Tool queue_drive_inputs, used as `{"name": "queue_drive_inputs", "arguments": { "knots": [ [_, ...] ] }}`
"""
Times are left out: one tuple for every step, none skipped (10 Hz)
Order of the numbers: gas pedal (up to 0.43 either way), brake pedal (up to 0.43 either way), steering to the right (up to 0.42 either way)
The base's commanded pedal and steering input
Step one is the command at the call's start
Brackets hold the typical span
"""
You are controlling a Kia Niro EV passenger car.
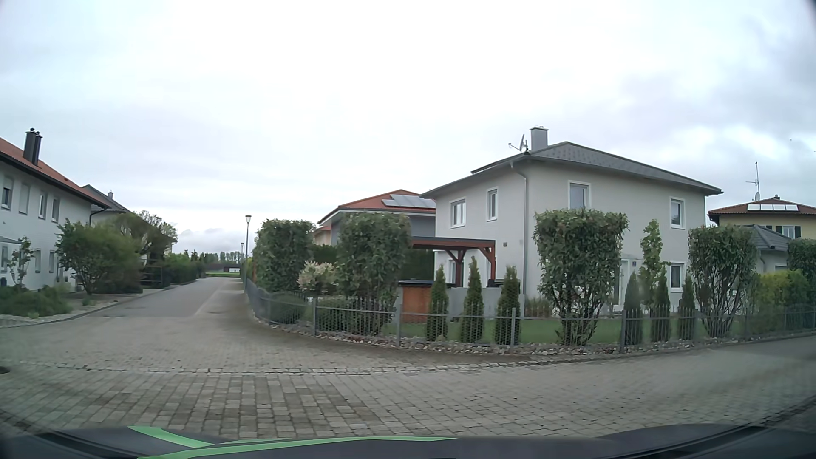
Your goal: Follow the waypoints while adhering to traffic rules and regulations
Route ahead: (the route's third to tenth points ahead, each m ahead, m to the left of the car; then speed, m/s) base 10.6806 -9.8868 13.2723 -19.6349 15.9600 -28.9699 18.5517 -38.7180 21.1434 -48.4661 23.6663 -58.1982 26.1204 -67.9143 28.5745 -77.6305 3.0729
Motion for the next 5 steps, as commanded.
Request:
{"name": "queue_drive_inputs", "arguments": {
  "knots": [
    [0.020, 0.000, 0.453],
    [0.039, 0.000, 0.477],
    [0.047, 0.000, 0.497],
    [0.067, 0.000, 0.517],
    [0.087, 0.000, 0.533]
  ]
}}
